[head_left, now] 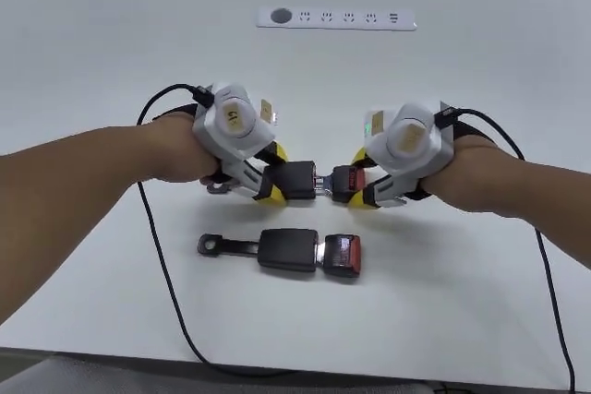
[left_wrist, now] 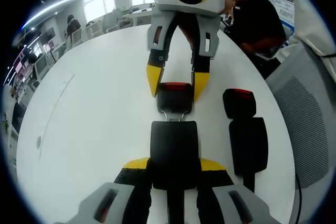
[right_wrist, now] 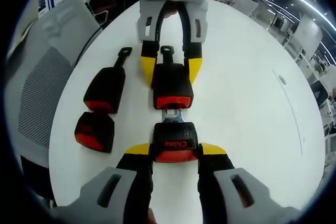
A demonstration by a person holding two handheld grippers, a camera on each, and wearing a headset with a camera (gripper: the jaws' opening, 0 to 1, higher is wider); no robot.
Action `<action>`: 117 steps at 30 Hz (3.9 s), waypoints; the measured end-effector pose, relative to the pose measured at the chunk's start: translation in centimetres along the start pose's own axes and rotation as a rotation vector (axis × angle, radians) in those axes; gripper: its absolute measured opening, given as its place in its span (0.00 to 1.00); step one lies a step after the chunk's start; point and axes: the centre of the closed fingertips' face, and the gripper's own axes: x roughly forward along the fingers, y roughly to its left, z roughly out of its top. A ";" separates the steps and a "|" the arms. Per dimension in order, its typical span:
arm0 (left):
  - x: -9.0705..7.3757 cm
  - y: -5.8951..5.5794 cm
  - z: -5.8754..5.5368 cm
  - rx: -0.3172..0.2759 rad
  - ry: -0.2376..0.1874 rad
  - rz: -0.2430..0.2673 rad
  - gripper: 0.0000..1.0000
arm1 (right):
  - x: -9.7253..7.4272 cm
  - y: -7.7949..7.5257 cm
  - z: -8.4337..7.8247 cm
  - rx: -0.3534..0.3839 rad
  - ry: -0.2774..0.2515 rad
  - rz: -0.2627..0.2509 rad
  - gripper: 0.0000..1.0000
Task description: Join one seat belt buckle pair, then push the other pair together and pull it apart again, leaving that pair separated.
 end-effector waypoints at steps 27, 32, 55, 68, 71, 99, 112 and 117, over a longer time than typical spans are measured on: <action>0.1 0.1 0.0 0.008 -0.023 -0.009 0.32 | 0.8 0.1 1.5 0.017 -0.014 0.013 0.31; 0.0 0.0 0.0 0.006 -0.022 -0.007 0.32 | 1.1 0.0 1.4 0.020 -0.013 0.011 0.31; 0.0 0.0 0.1 0.006 -0.030 -0.006 0.33 | 1.0 0.3 1.5 0.018 -0.025 -0.009 0.32; 0.3 0.5 -0.7 0.007 -0.034 -0.008 0.33 | 0.9 0.2 1.3 0.024 -0.028 -0.009 0.33; 0.2 0.3 -0.4 0.005 -0.035 -0.007 0.33 | 0.8 0.3 1.0 0.029 -0.026 -0.014 0.33; 0.1 -0.2 0.0 0.010 -0.030 -0.009 0.33 | -1.6 0.0 -2.0 0.063 -0.040 -0.024 0.33; 0.4 0.3 -0.3 0.022 -0.018 -0.006 0.34 | -4.4 -0.2 -7.1 0.100 0.001 -0.056 0.34; 0.2 0.1 -0.1 0.026 -0.020 0.004 0.34 | -5.3 -0.2 -8.6 0.119 0.007 -0.057 0.34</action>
